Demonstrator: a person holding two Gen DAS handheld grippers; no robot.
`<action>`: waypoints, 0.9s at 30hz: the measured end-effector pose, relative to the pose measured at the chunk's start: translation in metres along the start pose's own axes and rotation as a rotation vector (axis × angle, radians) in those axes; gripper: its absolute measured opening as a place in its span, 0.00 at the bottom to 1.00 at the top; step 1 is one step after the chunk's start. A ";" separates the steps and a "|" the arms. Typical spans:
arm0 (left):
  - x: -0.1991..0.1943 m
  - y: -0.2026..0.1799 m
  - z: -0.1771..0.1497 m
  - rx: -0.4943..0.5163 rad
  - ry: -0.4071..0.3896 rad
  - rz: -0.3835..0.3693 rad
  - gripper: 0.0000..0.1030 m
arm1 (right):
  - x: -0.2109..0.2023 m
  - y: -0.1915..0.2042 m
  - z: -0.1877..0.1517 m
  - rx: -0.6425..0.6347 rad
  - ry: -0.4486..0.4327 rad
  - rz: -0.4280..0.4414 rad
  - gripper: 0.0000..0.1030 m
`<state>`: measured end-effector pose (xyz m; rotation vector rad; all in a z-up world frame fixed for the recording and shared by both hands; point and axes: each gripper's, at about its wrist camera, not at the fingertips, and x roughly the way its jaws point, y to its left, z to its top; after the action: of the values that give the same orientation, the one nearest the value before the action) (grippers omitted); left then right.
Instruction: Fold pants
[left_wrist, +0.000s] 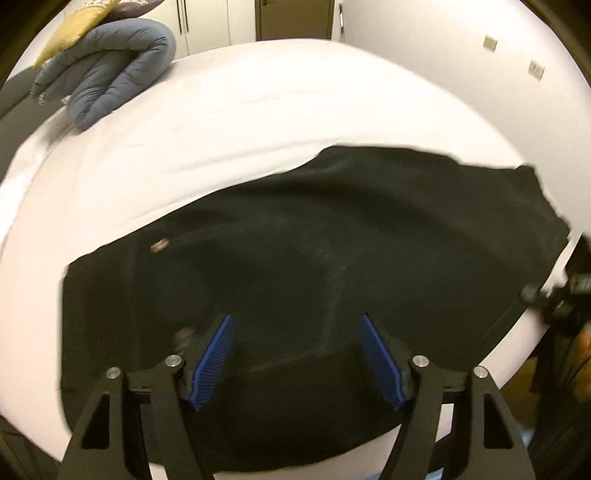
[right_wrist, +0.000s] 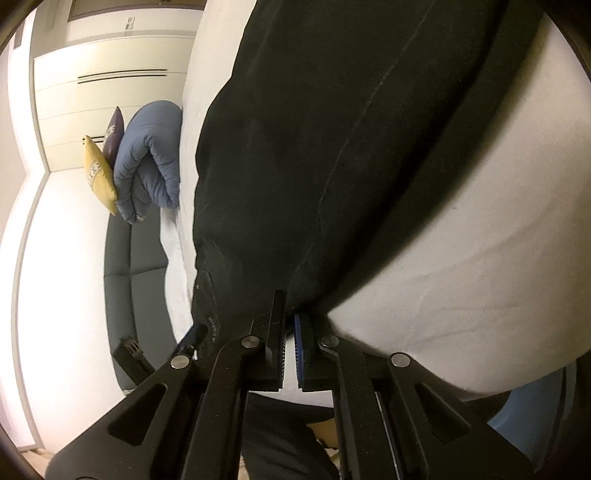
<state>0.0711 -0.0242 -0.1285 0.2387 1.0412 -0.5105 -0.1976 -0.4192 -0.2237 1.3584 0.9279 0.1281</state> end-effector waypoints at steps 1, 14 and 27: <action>0.006 -0.007 0.003 0.001 0.003 -0.016 0.73 | 0.000 0.001 0.000 -0.001 -0.003 0.001 0.04; 0.048 -0.034 -0.013 0.059 0.120 -0.043 0.78 | -0.130 -0.009 0.040 0.058 -0.366 0.048 0.54; 0.054 -0.051 0.003 0.053 0.135 -0.033 0.81 | -0.156 -0.045 0.079 0.194 -0.445 0.050 0.39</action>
<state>0.0691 -0.0849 -0.1711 0.3071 1.1655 -0.5580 -0.2687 -0.5823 -0.1921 1.5092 0.5413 -0.2254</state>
